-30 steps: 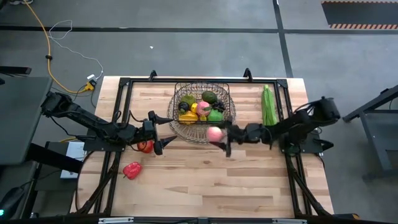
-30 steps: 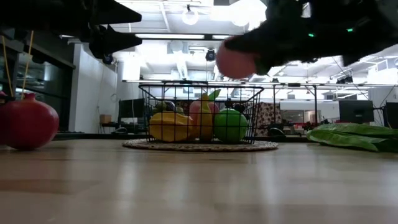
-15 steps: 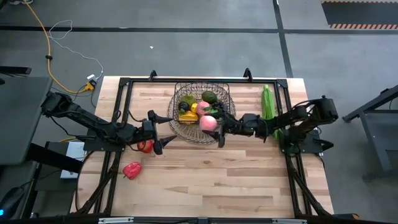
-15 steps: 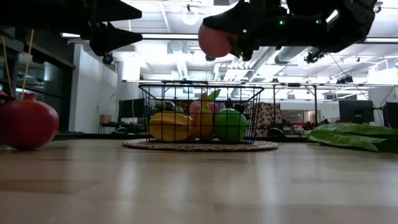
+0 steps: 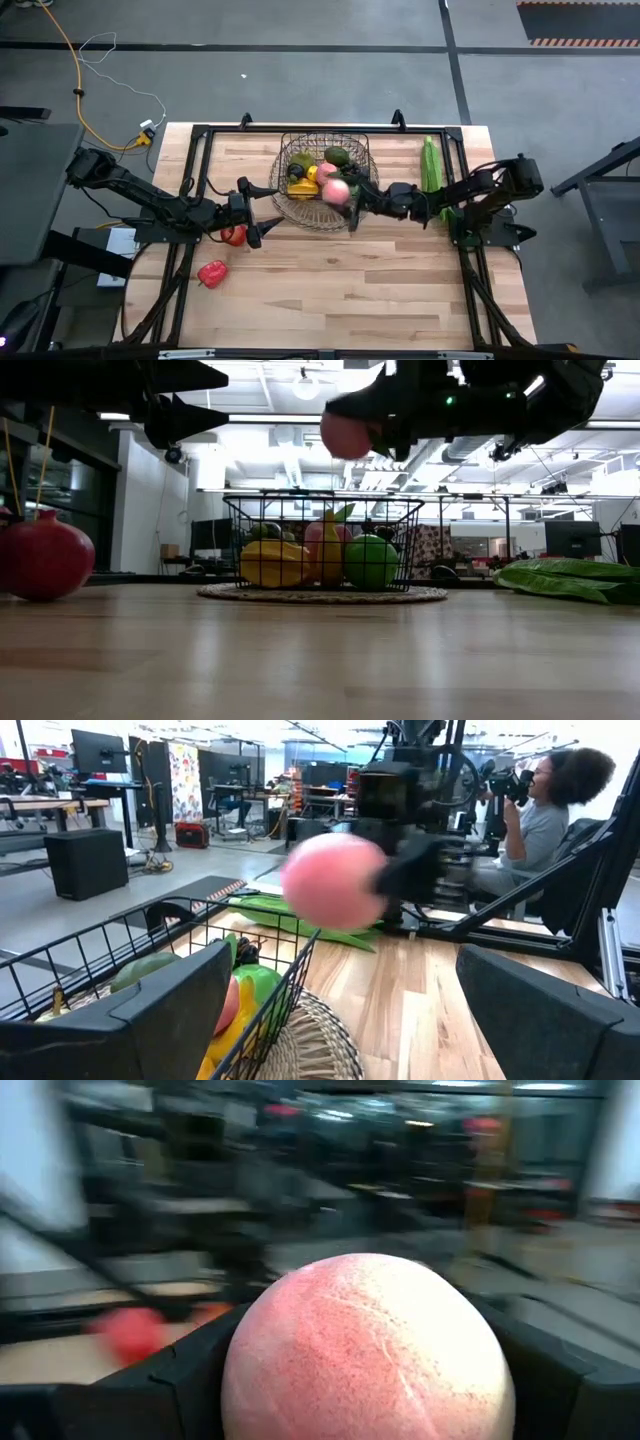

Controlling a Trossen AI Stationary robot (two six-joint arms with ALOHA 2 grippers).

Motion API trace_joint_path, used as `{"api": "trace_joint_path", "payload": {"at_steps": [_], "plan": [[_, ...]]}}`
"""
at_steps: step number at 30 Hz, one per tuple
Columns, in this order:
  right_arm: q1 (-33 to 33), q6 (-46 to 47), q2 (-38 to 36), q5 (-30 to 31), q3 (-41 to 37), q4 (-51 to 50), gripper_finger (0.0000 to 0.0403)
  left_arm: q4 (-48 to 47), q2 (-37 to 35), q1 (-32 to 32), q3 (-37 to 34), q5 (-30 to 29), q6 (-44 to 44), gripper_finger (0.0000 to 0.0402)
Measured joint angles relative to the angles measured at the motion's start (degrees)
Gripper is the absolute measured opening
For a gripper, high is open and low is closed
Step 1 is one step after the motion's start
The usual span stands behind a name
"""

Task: Build produce basket
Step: Put the pink peach into the black wire basket

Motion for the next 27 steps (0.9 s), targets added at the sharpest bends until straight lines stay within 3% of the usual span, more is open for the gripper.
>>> {"api": "trace_joint_path", "payload": {"at_steps": [3,5,10,15,27], "plan": [[-2.4,-0.8,0.0,8.7,0.0,-2.3,0.0312,0.0,0.0,0.0,0.0,0.0,0.0,0.0376],[-4.8,0.3,0.0,10.5,0.0,-2.4,0.0312,0.0,0.0,0.0,0.0,0.0,0.0,0.0376],[-11.0,1.1,0.0,10.2,0.0,-2.4,0.0312,-0.1,0.0,0.0,0.0,0.0,0.0,0.0376],[-16.3,6.4,0.0,5.9,0.0,-4.7,0.0312,0.0,0.0,0.0,0.0,0.0,0.0,0.0376],[-19.5,9.1,0.7,3.9,0.1,-6.0,0.0349,0.0,0.0,0.0,0.0,0.0,0.1,0.0376]]}}
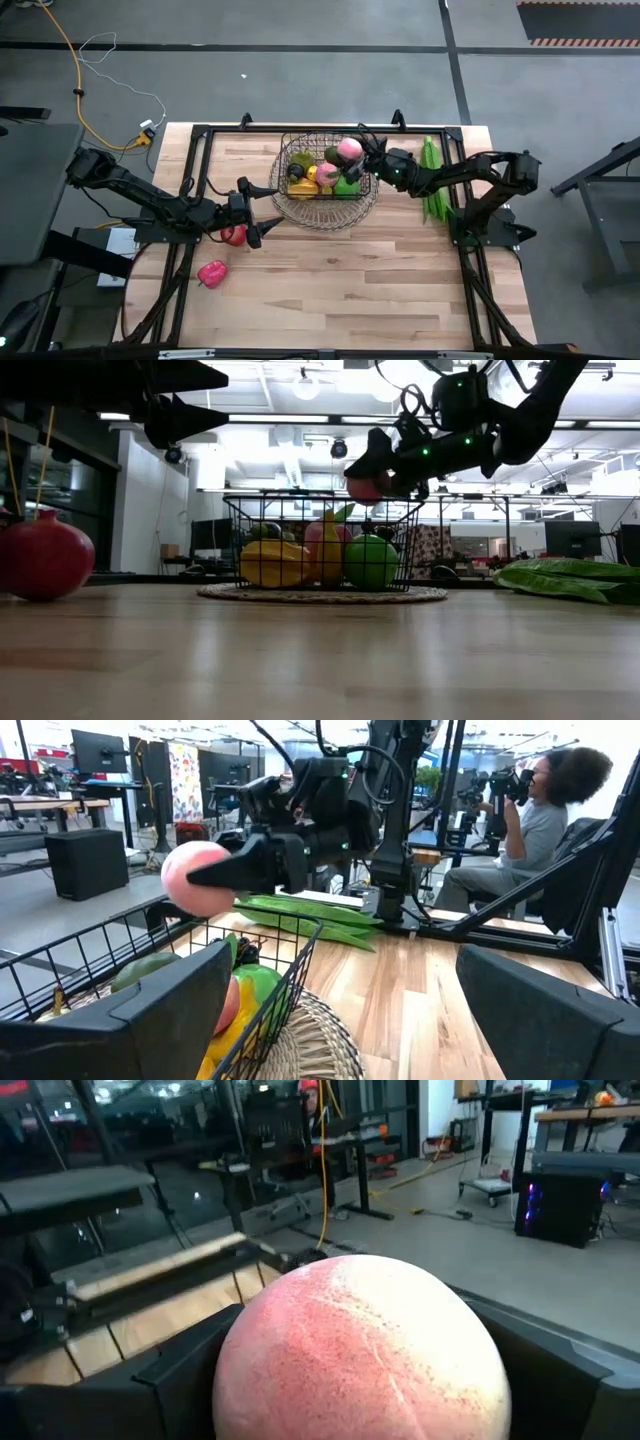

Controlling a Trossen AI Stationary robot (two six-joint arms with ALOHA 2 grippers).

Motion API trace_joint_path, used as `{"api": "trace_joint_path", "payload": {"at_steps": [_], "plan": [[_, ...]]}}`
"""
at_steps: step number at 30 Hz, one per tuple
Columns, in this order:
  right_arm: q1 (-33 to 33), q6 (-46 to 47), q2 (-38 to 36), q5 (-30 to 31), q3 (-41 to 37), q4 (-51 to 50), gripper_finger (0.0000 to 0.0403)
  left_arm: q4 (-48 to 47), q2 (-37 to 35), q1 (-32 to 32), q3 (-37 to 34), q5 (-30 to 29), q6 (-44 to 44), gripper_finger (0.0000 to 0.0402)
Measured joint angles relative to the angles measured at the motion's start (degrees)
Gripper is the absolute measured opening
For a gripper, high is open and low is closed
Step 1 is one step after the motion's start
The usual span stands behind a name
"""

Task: Build produce basket
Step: Put the pink peach into the black wire basket

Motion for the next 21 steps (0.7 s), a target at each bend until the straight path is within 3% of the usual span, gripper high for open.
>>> {"api": "trace_joint_path", "payload": {"at_steps": [6,15,21], "plan": [[-0.1,-2.1,5.6,0.1,5.7,-3.4,0.0351,0.3,0.0,0.6,0.0,-0.3,0.3,0.0376],[-1.0,-3.3,7.7,5.1,18.4,-29.0,0.0352,0.1,0.0,1.5,0.0,0.1,-0.2,0.0376],[-1.0,-3.9,7.6,5.1,20.8,-36.0,0.0352,0.0,0.0,1.5,0.0,0.2,-0.7,0.0376]]}}
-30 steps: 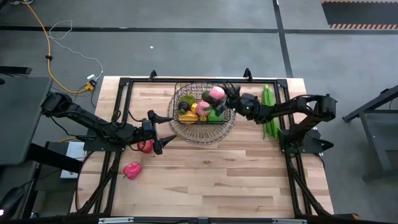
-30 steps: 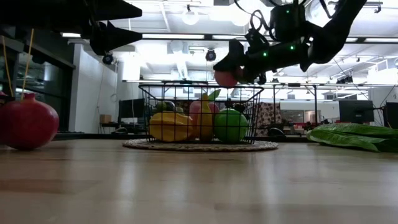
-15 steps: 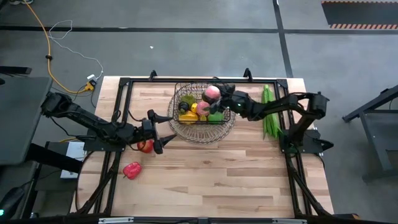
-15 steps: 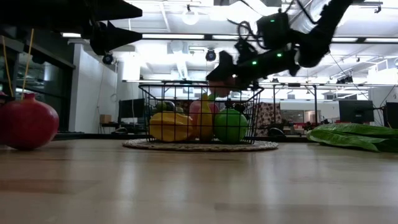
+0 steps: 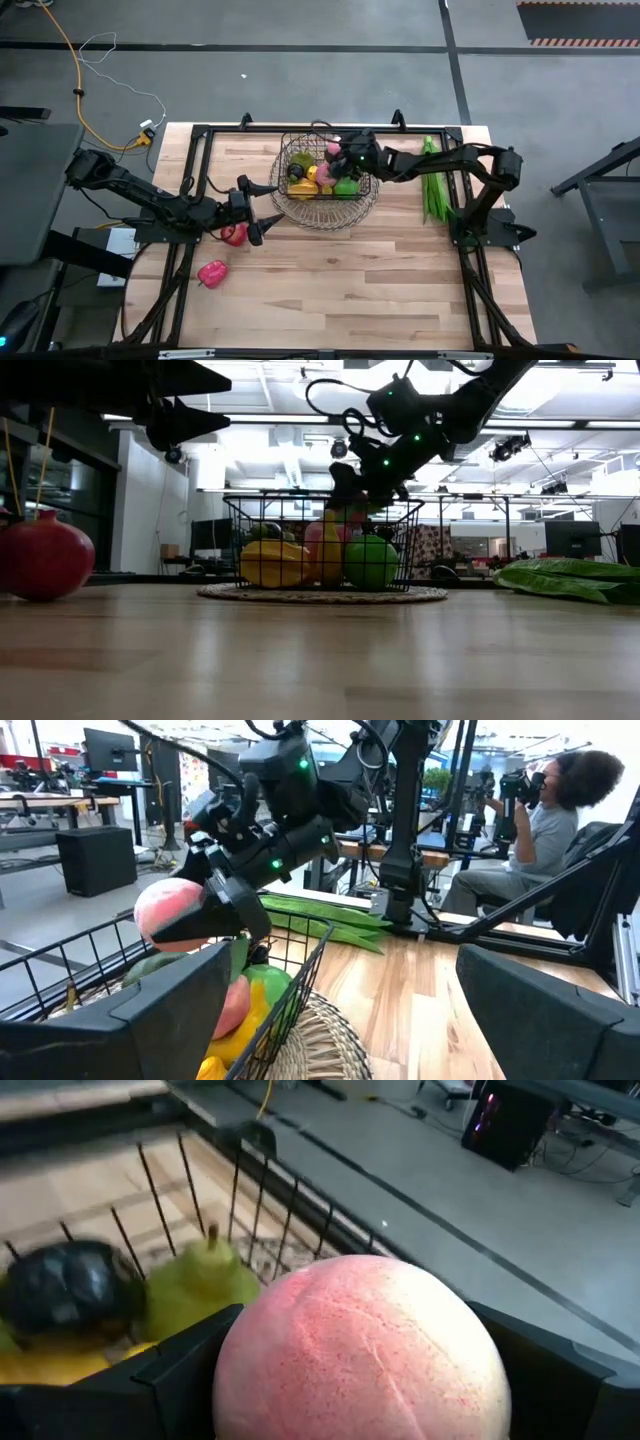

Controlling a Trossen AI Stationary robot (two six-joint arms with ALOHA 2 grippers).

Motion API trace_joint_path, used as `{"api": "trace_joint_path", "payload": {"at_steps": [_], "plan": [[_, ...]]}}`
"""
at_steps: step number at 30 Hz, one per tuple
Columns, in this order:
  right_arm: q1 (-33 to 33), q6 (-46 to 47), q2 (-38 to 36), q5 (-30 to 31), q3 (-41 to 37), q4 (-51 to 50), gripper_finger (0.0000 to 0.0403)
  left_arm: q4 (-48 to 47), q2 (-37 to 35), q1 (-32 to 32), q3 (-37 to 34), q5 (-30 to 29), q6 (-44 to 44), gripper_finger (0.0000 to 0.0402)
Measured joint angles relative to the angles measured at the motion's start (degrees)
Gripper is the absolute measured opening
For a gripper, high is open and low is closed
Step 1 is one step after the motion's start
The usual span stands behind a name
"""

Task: Build produce basket
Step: Put the pink peach into the black wire basket

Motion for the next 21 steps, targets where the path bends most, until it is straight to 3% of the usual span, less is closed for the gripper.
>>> {"api": "trace_joint_path", "payload": {"at_steps": [6,21], "plan": [[-0.9,-1.7,0.0,2.6,0.0,-3.2,0.0352,0.0,0.0,0.0,0.0,0.0,-1.0,0.0376],[-2.3,0.3,0.0,2.8,0.0,-4.8,0.0356,0.0,0.0,0.0,0.0,0.0,-1.0,0.0376]]}}
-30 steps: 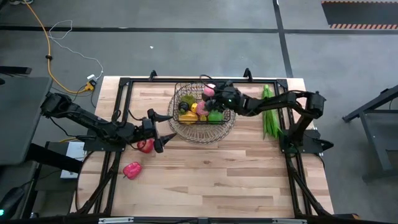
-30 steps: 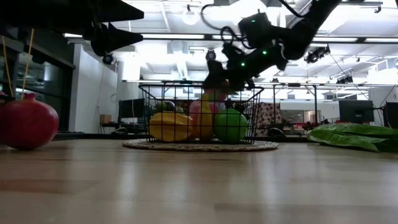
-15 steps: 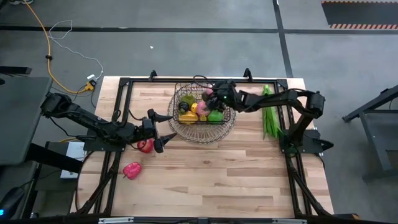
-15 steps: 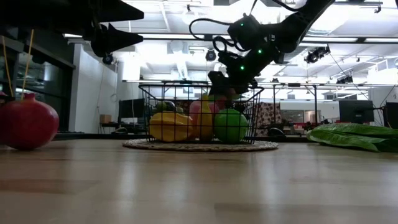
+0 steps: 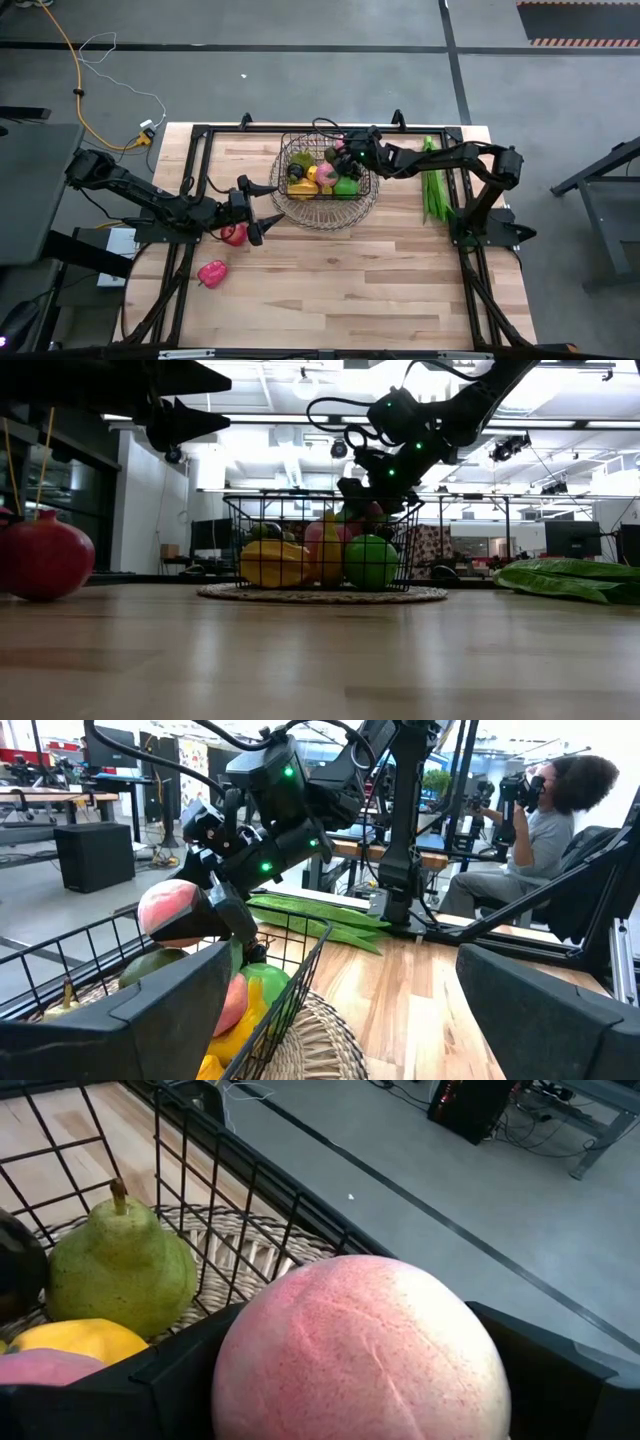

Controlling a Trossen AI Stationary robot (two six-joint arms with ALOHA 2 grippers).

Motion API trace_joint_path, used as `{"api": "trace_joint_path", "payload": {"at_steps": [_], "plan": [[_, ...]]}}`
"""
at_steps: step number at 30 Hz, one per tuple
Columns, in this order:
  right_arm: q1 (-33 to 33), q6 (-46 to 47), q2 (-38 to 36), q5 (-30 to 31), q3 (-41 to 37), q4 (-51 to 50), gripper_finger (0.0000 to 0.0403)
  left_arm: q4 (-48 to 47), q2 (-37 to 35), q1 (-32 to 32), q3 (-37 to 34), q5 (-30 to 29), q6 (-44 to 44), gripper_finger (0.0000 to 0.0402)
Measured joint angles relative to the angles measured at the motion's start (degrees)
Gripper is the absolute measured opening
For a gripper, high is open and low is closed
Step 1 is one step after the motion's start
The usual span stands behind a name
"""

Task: Build produce basket
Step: Put the pink peach into the black wire basket, then put the pomegranate into the black wire basket

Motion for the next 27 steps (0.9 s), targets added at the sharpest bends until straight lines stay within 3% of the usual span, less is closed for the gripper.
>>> {"api": "trace_joint_path", "payload": {"at_steps": [7,11,19,23,27], "plan": [[0.0,0.0,-0.2,0.0,0.0,0.1,0.0395,0.0,0.0,0.0,0.0,0.0,0.0,0.0376],[0.2,-2.1,-2.0,-2.3,0.0,-1.7,0.0393,0.0,0.0,0.0,0.0,0.0,1.0,0.0376],[3.3,-3.9,-13.2,-5.8,-4.0,-12.5,0.0392,-0.5,0.0,0.0,0.0,0.0,0.6,0.0376],[8.2,-3.4,-22.6,-9.4,-15.5,-3.1,0.0392,-0.5,0.0,0.0,0.0,0.3,0.4,0.0376],[13.0,0.8,-30.9,-16.4,-28.7,14.5,0.0392,-0.5,0.0,0.0,0.0,1.4,0.1,0.0376]]}}
